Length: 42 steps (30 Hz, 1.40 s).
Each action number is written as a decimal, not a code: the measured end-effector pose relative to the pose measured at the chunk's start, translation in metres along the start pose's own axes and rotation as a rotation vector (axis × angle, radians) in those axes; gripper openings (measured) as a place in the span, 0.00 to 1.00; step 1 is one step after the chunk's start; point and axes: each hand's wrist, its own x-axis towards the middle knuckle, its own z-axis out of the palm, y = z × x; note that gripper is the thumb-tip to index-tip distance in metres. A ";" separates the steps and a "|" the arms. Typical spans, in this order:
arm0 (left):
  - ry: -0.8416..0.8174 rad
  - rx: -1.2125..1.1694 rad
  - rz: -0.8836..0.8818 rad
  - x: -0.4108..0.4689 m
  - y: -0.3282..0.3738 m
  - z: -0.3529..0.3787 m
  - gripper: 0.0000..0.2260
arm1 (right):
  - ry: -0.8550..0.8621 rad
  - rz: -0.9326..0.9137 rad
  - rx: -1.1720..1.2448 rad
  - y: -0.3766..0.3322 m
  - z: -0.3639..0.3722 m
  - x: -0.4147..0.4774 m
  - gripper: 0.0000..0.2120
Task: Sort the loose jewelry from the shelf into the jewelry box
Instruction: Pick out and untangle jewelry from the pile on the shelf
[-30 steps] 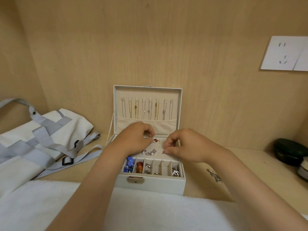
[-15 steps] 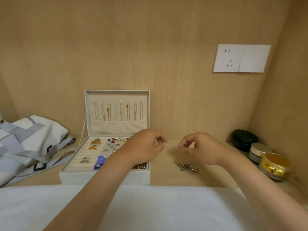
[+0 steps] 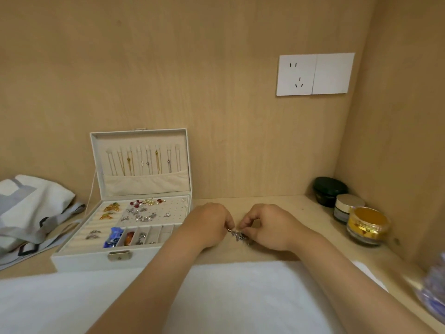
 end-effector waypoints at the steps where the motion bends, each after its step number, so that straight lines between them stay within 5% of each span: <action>1: 0.014 0.001 -0.007 0.000 -0.001 0.001 0.12 | 0.004 -0.011 -0.001 0.000 0.001 0.001 0.05; 16: -0.019 0.007 -0.025 0.000 -0.001 -0.001 0.07 | 0.003 -0.007 -0.059 -0.003 0.002 0.001 0.10; 22: -0.040 -0.096 0.004 0.003 0.001 -0.004 0.09 | -0.006 -0.087 -0.039 -0.006 0.009 0.001 0.03; 42: 0.114 -0.150 -0.006 0.000 0.000 -0.018 0.03 | 0.134 -0.003 0.352 0.002 0.013 0.005 0.06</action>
